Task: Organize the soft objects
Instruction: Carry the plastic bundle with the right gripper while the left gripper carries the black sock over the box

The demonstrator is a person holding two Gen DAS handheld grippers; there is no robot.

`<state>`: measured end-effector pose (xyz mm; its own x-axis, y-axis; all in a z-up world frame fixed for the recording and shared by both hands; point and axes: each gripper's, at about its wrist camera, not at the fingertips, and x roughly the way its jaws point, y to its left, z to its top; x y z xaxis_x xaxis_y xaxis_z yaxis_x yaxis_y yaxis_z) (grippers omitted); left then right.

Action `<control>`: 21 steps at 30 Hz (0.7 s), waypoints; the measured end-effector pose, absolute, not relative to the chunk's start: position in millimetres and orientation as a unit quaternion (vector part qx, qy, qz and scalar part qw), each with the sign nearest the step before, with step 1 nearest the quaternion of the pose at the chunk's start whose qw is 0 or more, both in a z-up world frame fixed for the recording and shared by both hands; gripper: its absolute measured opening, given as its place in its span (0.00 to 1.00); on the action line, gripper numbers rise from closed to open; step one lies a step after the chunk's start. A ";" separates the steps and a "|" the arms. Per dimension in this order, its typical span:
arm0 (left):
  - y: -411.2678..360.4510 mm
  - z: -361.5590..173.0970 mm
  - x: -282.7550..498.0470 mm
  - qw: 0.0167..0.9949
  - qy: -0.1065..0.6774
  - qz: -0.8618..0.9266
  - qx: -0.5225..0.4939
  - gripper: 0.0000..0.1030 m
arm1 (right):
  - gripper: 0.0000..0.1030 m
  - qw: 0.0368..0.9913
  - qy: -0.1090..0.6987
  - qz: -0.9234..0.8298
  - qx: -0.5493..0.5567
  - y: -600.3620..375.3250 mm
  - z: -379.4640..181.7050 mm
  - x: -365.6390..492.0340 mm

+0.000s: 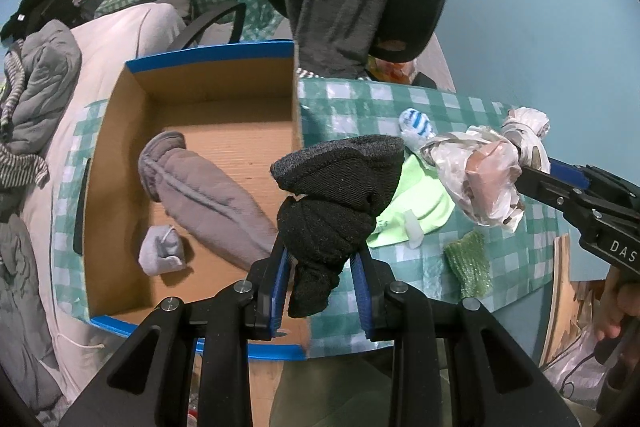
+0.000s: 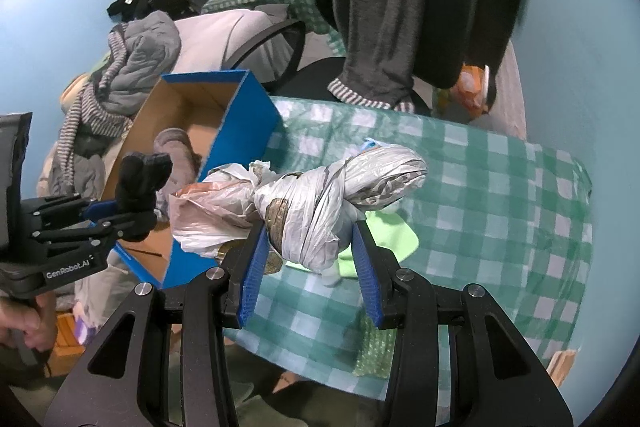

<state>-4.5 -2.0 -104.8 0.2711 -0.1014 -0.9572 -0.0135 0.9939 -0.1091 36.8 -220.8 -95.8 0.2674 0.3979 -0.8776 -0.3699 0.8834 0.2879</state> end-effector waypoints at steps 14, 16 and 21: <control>42.3 -100.2 -6.3 0.801 0.594 0.004 -0.070 0.29 | 0.40 0.790 0.547 0.277 -0.008 -170.9 -90.4 47.7; 50.6 -100.0 -7.0 0.802 0.593 0.009 -0.073 0.29 | 0.40 0.789 0.546 0.283 -0.011 -163.1 -90.0 49.1; 68.9 -101.1 -9.1 0.802 0.592 0.024 -0.081 0.29 | 0.40 0.784 0.543 0.299 -0.022 -138.9 -88.9 53.3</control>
